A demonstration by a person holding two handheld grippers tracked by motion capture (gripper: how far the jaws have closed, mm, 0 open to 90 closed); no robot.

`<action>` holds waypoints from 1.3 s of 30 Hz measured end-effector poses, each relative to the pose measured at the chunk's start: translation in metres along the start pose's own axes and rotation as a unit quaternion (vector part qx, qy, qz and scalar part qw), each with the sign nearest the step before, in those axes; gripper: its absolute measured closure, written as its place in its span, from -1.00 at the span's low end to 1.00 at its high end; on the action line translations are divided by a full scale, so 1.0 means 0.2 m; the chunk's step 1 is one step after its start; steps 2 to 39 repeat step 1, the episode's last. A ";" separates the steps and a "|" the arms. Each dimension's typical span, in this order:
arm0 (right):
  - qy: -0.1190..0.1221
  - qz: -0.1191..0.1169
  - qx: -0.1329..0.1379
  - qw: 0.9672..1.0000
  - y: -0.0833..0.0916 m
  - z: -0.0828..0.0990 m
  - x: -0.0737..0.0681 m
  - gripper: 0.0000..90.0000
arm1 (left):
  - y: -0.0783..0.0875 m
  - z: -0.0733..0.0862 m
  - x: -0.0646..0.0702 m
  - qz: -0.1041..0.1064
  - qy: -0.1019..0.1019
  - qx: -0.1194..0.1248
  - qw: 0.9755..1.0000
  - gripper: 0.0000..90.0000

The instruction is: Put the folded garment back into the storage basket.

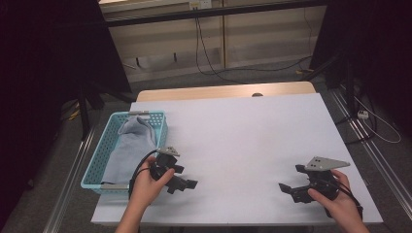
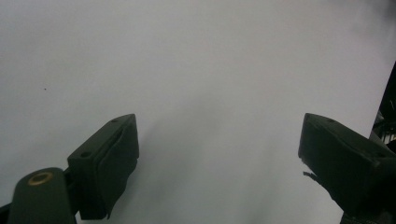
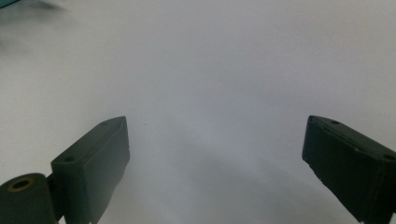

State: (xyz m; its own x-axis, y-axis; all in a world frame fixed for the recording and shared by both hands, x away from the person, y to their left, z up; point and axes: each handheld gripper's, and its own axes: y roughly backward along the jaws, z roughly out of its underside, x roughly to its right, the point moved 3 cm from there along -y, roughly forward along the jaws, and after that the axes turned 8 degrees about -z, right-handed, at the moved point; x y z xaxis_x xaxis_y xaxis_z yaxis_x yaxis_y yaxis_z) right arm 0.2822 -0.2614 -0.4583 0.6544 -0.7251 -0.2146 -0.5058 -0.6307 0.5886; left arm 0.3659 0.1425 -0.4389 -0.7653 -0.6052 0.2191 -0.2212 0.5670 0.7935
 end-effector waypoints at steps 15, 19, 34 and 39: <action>0.000 0.001 0.000 1.000 0.00 0.00 0.00 -0.83 | 0.00 0.00 0.00 0.000 0.000 0.000 1.000 -0.72; 0.000 0.001 0.000 1.000 0.00 0.00 0.00 -0.83 | 0.00 0.00 0.00 0.000 0.000 0.000 1.000 -0.72; 0.000 0.001 0.000 1.000 0.00 0.00 0.00 -0.83 | 0.00 0.00 0.00 0.000 0.000 0.000 1.000 -0.72; 0.000 0.001 0.000 1.000 0.00 0.00 0.00 -0.83 | 0.00 0.00 0.00 0.000 0.000 0.000 1.000 -0.72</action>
